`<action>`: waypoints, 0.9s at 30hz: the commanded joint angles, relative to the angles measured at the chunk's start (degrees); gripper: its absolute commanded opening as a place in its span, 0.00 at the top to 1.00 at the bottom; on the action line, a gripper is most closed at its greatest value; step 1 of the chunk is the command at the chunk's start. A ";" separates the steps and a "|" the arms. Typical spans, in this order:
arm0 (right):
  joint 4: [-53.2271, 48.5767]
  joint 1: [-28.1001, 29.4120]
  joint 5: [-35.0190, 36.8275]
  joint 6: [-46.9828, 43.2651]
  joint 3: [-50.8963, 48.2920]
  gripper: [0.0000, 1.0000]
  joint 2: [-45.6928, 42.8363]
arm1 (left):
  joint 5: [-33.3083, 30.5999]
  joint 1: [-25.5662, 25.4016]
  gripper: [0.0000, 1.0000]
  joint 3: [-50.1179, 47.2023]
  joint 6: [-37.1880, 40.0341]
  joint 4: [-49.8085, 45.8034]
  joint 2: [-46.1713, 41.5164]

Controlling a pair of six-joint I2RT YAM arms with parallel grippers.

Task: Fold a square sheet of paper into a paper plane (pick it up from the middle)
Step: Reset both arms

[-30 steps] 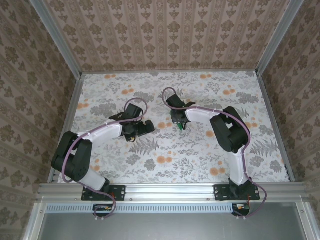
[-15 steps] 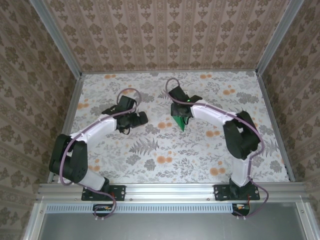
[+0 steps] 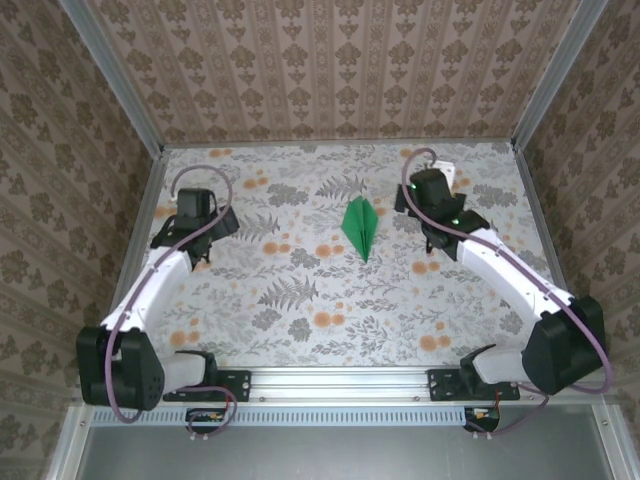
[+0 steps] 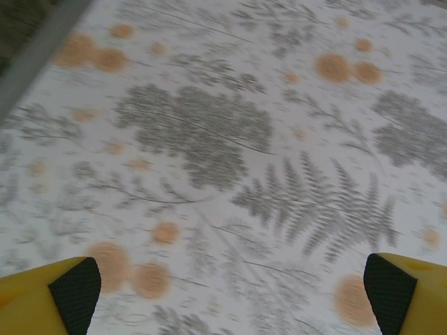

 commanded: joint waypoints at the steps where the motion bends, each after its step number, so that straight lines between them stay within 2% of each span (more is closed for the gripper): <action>1: 9.88 -5.33 8.31 -4.34 -8.55 0.00 -2.95 | -8.79 1.86 0.00 -6.56 7.20 7.83 -3.54; 5: 16.88 -11.72 8.32 -3.63 -17.09 0.00 -3.33 | -8.50 4.43 0.00 -13.03 10.61 16.67 -4.80; 9: 26.42 -14.01 8.59 -7.97 -23.07 0.00 -0.20 | -3.01 7.15 0.00 -15.60 12.87 22.01 -1.74; 13: 37.09 -15.15 2.37 -10.67 -26.70 0.00 3.44 | 4.15 8.87 0.00 -17.54 16.72 29.59 2.42; 18: 47.57 -16.18 -5.21 -15.17 -29.68 0.00 3.75 | 11.42 10.06 0.00 -22.71 19.63 45.58 6.27; 22: 51.27 -17.85 -12.35 -16.58 -31.08 0.00 3.66 | 14.95 10.90 0.00 -26.61 19.63 56.45 6.47; 25: 53.72 -17.97 -16.17 -17.33 -31.82 0.00 3.84 | 15.23 11.08 0.00 -28.61 21.39 61.29 6.42; 27: 60.51 -18.02 -19.44 -18.19 -34.09 0.00 6.77 | 16.37 11.43 0.00 -29.94 22.57 64.38 6.60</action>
